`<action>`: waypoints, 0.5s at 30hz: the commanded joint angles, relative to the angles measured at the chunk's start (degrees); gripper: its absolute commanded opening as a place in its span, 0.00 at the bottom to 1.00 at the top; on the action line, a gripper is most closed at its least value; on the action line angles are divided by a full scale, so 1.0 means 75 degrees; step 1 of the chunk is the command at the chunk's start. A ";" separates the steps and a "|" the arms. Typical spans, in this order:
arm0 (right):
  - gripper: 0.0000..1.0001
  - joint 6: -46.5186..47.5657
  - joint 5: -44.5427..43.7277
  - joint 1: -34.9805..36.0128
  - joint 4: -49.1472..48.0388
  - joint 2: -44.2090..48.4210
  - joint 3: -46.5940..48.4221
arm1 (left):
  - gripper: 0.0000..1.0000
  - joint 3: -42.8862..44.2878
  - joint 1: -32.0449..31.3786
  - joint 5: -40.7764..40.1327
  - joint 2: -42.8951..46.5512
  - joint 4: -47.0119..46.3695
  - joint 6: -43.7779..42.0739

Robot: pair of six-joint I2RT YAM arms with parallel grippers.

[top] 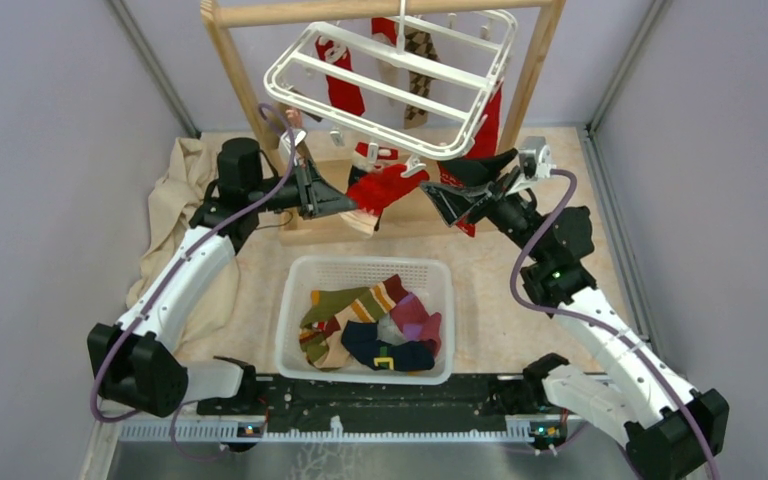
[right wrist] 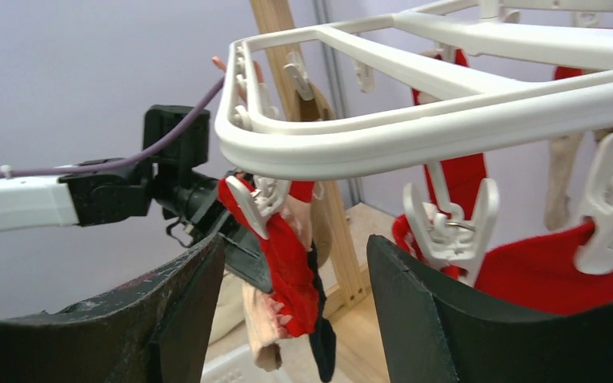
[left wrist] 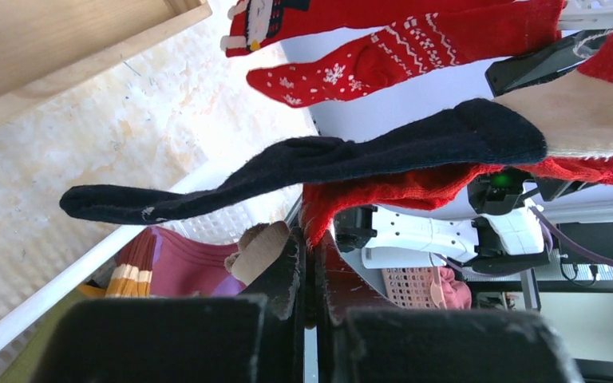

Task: Remove the socks clipped to the hanger
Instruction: Remove the sock from the hanger.

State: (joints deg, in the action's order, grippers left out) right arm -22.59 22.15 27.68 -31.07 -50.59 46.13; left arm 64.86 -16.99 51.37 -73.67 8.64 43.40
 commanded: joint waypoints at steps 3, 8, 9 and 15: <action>0.65 -0.0729 0.0979 -0.0060 -0.1542 -0.0471 0.0236 | 0.00 0.0153 0.0051 0.0361 -0.0112 0.0362 -0.0266; 0.62 -0.0976 0.1111 -0.0058 -0.1954 -0.0777 0.0378 | 0.00 -0.0003 0.0048 0.0363 -0.0116 0.0512 -0.0318; 0.61 -0.0980 0.1104 -0.0058 -0.1984 -0.0816 0.0396 | 0.00 -0.0028 0.0042 0.0374 -0.0122 0.0542 -0.0332; 0.55 -0.1107 0.0974 -0.0058 -0.2368 -0.0995 0.0455 | 0.00 -0.0151 0.0017 0.0403 -0.0112 0.0638 -0.0354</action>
State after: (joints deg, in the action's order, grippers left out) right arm -29.61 29.02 27.55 -42.52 -57.71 46.17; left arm 64.49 -16.99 53.01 -74.26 12.84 41.89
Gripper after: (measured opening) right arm 0.562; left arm 0.027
